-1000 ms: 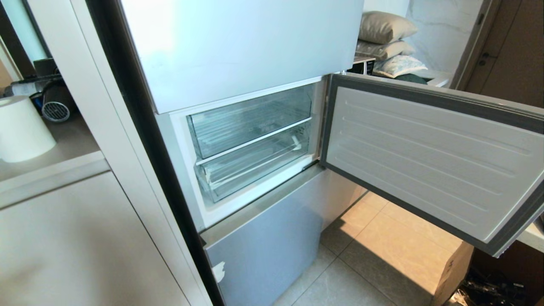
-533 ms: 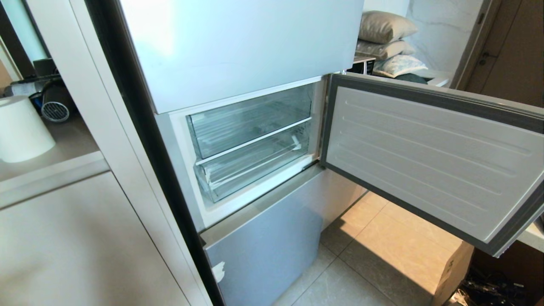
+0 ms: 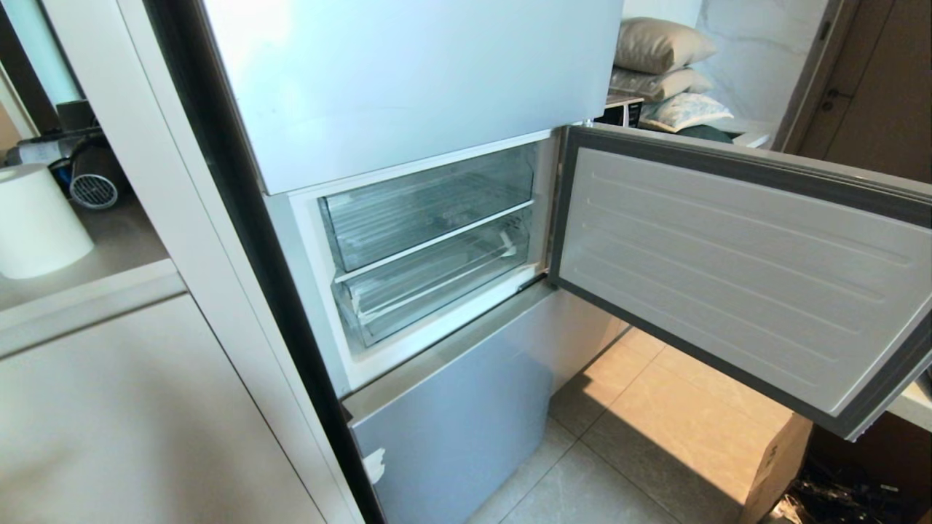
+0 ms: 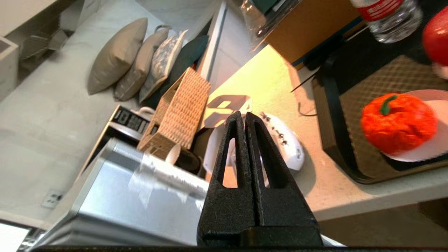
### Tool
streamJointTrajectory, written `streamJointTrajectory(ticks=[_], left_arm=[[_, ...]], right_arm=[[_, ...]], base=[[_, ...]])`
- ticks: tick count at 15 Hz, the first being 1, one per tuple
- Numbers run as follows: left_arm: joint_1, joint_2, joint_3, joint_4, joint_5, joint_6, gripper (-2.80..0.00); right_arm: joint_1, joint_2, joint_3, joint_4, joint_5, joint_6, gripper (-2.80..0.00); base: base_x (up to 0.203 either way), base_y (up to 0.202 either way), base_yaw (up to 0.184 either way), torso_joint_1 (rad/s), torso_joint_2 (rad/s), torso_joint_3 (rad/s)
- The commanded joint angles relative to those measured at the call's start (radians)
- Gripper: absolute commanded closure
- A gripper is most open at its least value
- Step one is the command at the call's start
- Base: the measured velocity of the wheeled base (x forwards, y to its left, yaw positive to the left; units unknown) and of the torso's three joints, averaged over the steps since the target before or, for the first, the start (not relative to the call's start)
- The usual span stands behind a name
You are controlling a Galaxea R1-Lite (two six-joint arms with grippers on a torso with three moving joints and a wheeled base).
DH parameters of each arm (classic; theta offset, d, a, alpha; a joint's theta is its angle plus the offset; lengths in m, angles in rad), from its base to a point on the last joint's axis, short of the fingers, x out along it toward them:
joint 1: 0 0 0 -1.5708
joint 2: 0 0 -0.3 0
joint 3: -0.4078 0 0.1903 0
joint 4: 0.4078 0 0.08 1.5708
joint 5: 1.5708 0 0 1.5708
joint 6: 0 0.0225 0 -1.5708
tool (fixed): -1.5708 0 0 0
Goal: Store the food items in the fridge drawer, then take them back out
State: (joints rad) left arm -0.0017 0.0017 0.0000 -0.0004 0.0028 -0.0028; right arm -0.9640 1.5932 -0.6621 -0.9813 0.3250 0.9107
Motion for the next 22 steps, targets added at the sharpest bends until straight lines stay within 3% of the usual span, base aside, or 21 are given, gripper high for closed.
streamJointTrajectory(ticks=[1,4,7,14,19,22], left_arm=[[0.0,0.001,0.0,-0.001,0.0,0.0,0.0],[0.0,0.001,0.0,0.0,0.0,0.0,0.0],[0.0,0.001,0.0,-0.001,0.0,0.0,0.0],[0.0,0.001,0.0,-0.001,0.0,0.0,0.0],[0.0,0.001,0.0,-0.001,0.0,0.0,0.0],[0.0,0.001,0.0,-0.001,0.0,0.0,0.0]], right_arm=[[-0.005,0.095,-0.053,-0.005,0.054,0.026,0.0],[-0.009,0.171,-0.148,-0.001,0.265,0.16,0.0],[-0.039,0.231,-0.236,0.0,0.413,0.272,0.0],[-0.04,0.235,-0.255,0.099,0.703,0.296,0.0],[-0.052,0.059,-0.169,0.131,0.731,0.295,0.0],[-0.143,-0.049,-0.153,0.105,0.718,0.294,0.0]], base=[[0.0,0.0,0.0,0.0,0.0,0.0],[0.0,0.0,0.0,0.0,0.0,0.0],[0.0,0.0,0.0,0.0,0.0,0.0],[0.0,0.0,0.0,0.0,0.0,0.0],[0.0,0.0,0.0,0.0,0.0,0.0],[0.0,0.0,0.0,0.0,0.0,0.0]])
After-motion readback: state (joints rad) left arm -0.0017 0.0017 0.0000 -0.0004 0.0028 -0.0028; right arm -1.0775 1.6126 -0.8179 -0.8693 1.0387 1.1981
